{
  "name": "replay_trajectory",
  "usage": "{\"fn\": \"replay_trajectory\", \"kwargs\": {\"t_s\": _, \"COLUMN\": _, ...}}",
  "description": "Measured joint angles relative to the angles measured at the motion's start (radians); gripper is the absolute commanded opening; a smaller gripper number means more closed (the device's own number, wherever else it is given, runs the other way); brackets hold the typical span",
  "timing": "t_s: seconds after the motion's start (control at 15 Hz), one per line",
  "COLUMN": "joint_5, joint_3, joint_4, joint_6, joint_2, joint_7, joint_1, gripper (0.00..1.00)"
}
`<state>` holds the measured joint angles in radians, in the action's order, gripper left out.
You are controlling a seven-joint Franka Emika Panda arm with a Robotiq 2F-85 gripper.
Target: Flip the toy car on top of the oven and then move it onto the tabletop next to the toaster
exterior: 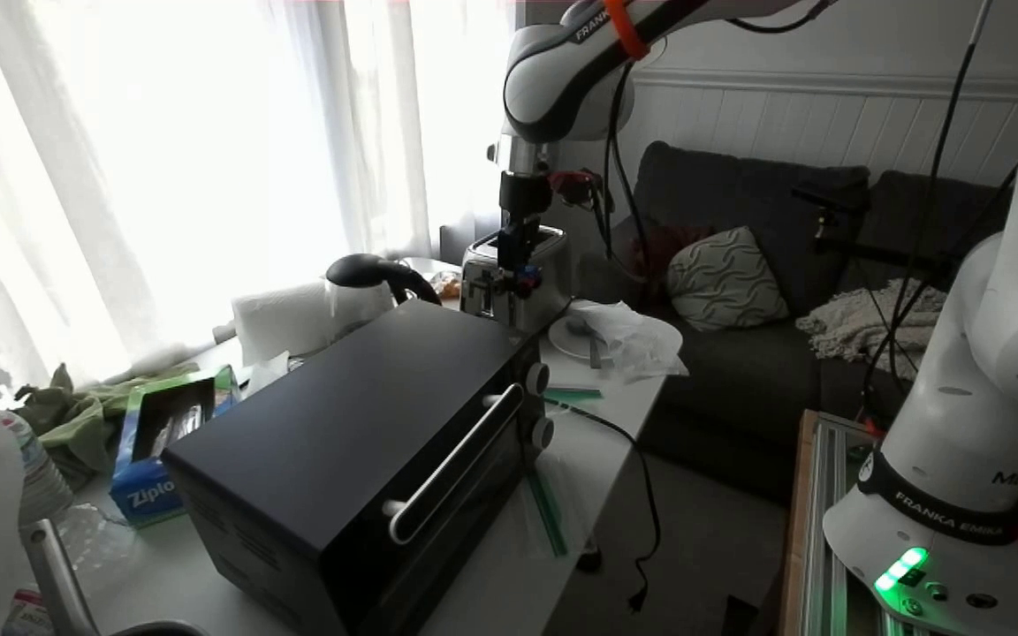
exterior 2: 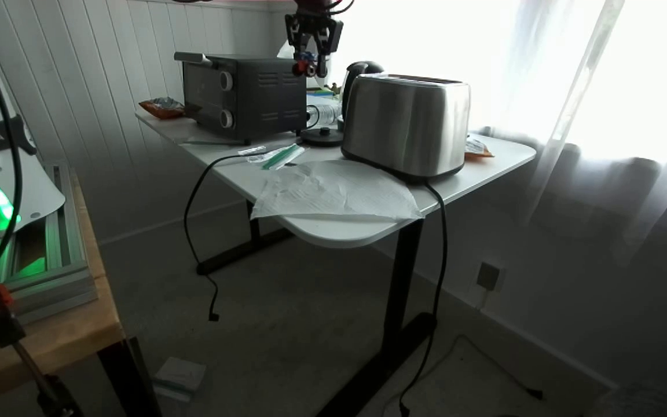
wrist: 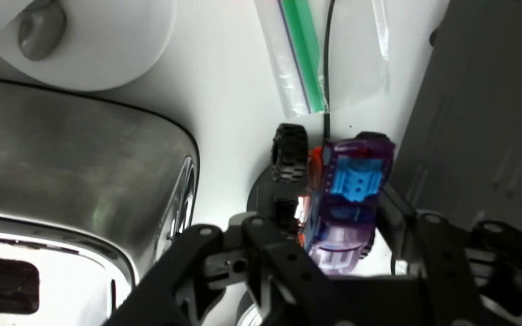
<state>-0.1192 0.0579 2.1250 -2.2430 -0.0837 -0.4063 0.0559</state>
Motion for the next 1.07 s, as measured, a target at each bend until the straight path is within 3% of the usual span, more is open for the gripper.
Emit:
{"fn": "replay_trajectory", "kwargs": {"t_s": 0.47, "joint_5": -0.072, "joint_3": 0.002, "joint_4": 0.037, "joint_6": -0.037, "joint_2": -0.114, "joint_7": -0.128, "joint_1": 0.055, "gripper": 0.32}}
{"fn": "replay_trajectory", "kwargs": {"t_s": 1.07, "joint_5": -0.315, "joint_3": -0.053, "joint_4": 0.146, "joint_6": -0.305, "joint_2": -0.22, "joint_7": -0.308, "joint_1": 0.137, "gripper": 0.32}}
